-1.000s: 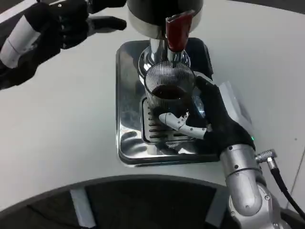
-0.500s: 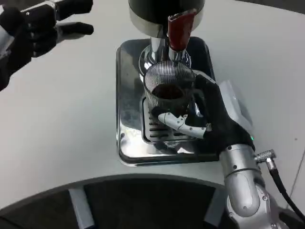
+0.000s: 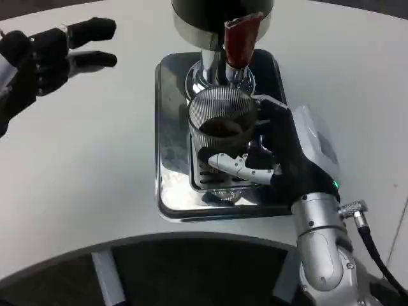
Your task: Grasp the cup under the faucet to collect the drink, then remove the cup.
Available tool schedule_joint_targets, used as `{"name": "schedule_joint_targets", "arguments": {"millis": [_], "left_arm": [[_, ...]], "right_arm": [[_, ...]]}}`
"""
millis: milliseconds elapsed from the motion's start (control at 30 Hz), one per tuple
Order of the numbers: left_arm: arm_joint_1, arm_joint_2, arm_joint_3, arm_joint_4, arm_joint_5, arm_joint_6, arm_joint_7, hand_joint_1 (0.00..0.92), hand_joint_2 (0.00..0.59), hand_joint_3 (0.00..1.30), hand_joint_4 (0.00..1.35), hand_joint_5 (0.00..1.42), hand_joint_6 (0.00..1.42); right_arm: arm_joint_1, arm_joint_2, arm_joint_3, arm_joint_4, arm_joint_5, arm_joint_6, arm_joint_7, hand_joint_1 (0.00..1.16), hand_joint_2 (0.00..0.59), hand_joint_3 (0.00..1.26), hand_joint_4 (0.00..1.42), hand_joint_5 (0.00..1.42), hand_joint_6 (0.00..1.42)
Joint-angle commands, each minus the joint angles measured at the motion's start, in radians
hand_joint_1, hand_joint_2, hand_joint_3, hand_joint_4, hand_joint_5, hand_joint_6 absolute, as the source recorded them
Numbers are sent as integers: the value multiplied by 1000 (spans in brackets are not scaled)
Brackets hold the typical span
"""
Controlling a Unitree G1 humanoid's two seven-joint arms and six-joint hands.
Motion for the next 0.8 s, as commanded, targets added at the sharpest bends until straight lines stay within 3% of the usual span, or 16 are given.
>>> {"name": "schedule_joint_targets", "arguments": {"millis": [33,333,800], "left_arm": [[34,6,2,-22,-2,0,10,0,55,192,82,185,90],[73,-8,-10,-58,-4,5,20,0,54,195,83,185,90],[137,-30,-40,-121,14,-13,34,0,54,190,55,161,76]], "right_arm": [[32,2,7,-17,-18,22,-10,932,228,782,887,803,875],[49,10,4,-25,-21,17,-15,1014,240,943,1182,1220,1244],[94,6,-4,-97,13,6,13,1029,242,947,1225,1292,1349]]}}
